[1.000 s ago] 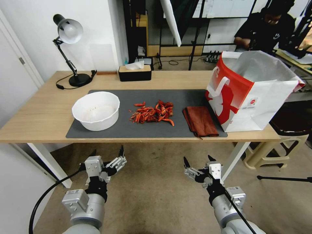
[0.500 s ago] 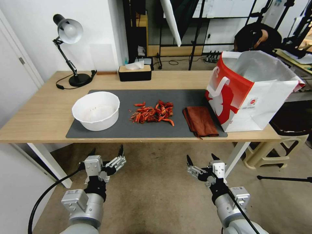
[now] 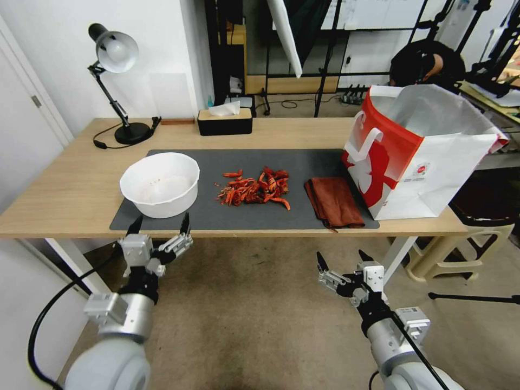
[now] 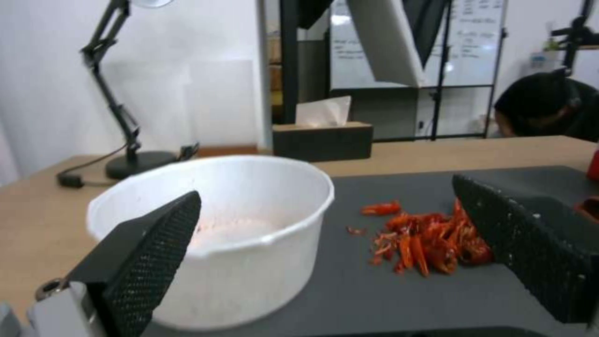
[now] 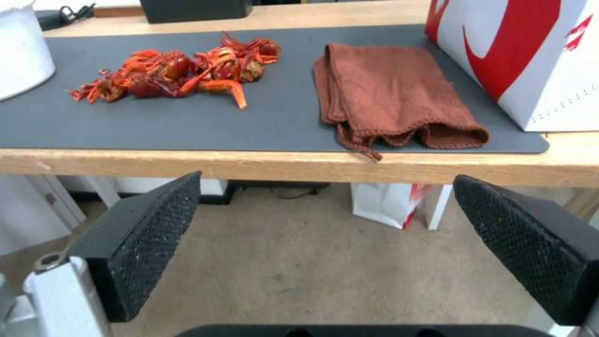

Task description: Sweep shrimp from table into container with towel, then put container into takeout bag.

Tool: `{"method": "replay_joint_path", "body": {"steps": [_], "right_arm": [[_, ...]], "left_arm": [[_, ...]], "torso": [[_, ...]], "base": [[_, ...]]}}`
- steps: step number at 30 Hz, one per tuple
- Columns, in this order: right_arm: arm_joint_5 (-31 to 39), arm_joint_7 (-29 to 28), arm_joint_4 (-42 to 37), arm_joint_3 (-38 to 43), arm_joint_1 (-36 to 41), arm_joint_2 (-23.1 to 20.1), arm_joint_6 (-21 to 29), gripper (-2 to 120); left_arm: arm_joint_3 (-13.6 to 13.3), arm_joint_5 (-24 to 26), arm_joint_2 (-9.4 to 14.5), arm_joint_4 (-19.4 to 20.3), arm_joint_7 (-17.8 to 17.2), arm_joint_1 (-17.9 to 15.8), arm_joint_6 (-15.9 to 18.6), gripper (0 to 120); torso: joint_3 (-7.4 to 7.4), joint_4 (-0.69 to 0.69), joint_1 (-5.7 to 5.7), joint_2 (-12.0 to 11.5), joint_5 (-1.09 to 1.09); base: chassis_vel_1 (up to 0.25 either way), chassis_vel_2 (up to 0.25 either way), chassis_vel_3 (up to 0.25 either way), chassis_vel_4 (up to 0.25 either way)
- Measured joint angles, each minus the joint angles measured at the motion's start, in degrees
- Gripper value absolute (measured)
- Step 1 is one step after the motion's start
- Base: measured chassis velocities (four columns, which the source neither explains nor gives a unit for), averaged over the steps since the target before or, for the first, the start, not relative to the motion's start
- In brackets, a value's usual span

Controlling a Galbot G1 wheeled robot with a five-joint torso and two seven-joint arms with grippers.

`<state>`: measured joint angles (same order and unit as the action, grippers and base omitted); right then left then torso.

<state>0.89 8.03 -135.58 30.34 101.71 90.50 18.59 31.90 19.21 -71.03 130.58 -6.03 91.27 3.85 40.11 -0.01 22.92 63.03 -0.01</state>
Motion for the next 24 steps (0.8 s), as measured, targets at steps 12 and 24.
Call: {"method": "replay_joint_path", "body": {"steps": [12, 24], "right_arm": [[-1.1, 0.2, 0.1, -1.8, -0.3, -0.3, 0.8, 100], [-1.9, -0.5, -0.2, -1.7, 0.1, 0.9, 0.3, 100]], "left_arm": [[3.4, 2.8, 12.9, -9.2, 5.1, -9.1, -2.5, 100], [6.8, 7.8, 28.5, -24.4, 33.7, -21.3, -10.1, 100]], "torso": [[0.00, 0.01, 0.00, 0.0, 0.00], [0.00, 0.02, 0.00, 0.0, 0.00]], "base": [[0.000, 0.000, 0.000, 0.000], [0.000, 0.000, 0.000, 0.000]]}}
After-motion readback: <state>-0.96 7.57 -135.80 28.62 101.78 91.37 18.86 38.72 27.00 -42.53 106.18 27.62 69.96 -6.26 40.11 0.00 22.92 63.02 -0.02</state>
